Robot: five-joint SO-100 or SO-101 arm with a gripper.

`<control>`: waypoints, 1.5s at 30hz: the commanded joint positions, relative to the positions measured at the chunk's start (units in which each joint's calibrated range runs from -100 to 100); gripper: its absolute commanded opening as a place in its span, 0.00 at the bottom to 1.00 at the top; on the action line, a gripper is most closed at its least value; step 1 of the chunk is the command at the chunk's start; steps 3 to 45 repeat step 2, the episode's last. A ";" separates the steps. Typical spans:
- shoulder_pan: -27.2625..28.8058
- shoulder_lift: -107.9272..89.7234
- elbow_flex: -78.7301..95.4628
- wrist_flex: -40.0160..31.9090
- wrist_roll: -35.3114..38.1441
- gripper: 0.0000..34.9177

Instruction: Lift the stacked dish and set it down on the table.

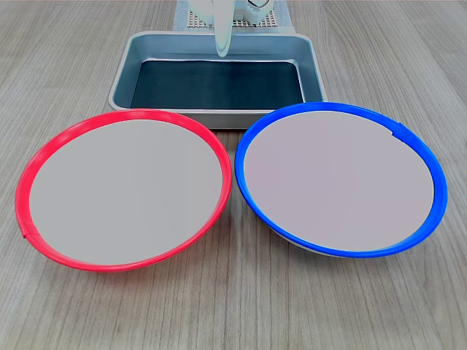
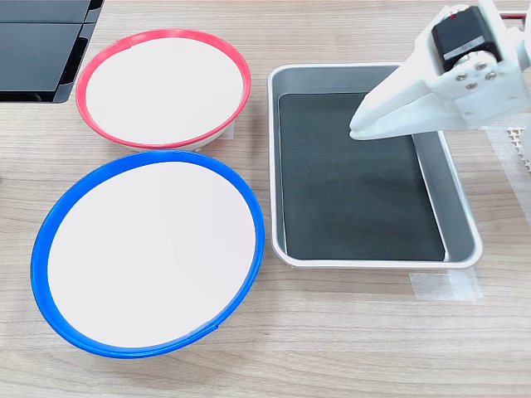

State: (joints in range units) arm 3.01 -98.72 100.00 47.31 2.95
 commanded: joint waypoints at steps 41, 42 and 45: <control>-0.23 -0.34 0.00 0.19 0.24 0.01; -0.23 -0.34 0.00 0.19 0.24 0.01; -0.23 -0.34 0.00 0.19 0.24 0.01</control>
